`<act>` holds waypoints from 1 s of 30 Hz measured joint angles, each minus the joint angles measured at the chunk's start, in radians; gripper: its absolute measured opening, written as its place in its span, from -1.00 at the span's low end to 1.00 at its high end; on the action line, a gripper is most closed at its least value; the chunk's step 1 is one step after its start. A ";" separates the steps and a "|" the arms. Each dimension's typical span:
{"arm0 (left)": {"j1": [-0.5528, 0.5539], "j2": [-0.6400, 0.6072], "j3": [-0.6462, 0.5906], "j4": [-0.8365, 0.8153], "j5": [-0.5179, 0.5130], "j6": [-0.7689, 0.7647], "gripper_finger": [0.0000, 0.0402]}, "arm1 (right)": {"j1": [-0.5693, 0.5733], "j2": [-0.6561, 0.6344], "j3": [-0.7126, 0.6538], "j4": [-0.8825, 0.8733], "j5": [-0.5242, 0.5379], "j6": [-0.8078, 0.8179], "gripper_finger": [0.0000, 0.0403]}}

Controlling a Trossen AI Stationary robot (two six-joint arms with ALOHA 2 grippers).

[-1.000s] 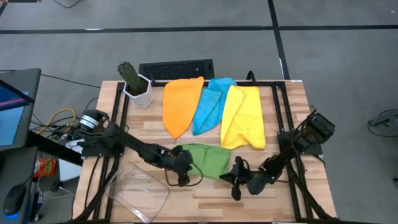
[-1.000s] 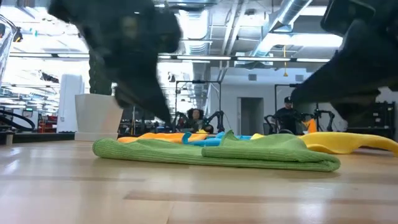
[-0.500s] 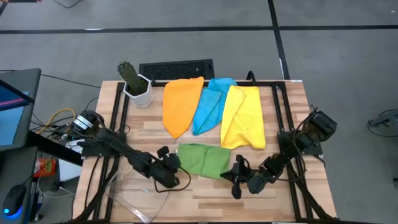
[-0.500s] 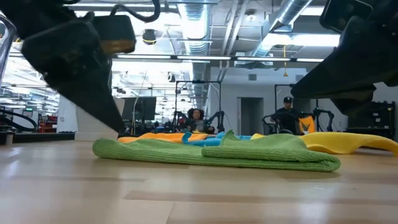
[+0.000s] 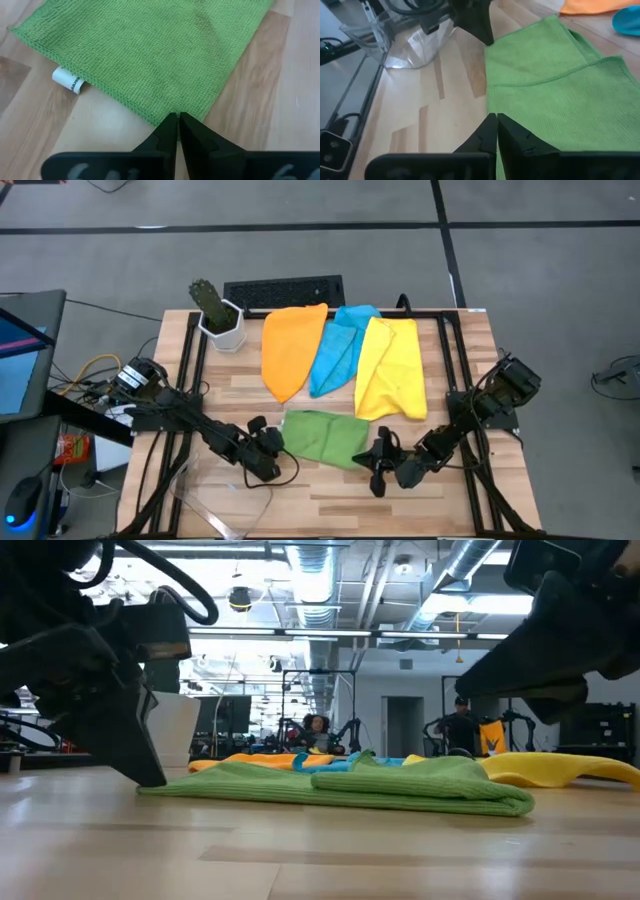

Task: Fold microfiber towels
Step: Fold the green microfiber towel

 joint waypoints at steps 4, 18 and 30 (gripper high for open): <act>0.004 0.002 0.018 -0.002 0.021 0.056 -0.86 | -0.005 -0.001 0.001 0.020 0.000 0.000 -0.76; 0.046 -0.121 0.108 -0.241 0.135 -0.008 -0.20 | -0.026 -0.001 0.001 0.016 -0.011 0.000 -0.64; 0.052 -0.026 0.109 -0.218 0.181 -0.328 0.02 | -0.039 -0.001 0.001 0.003 -0.009 0.001 -0.64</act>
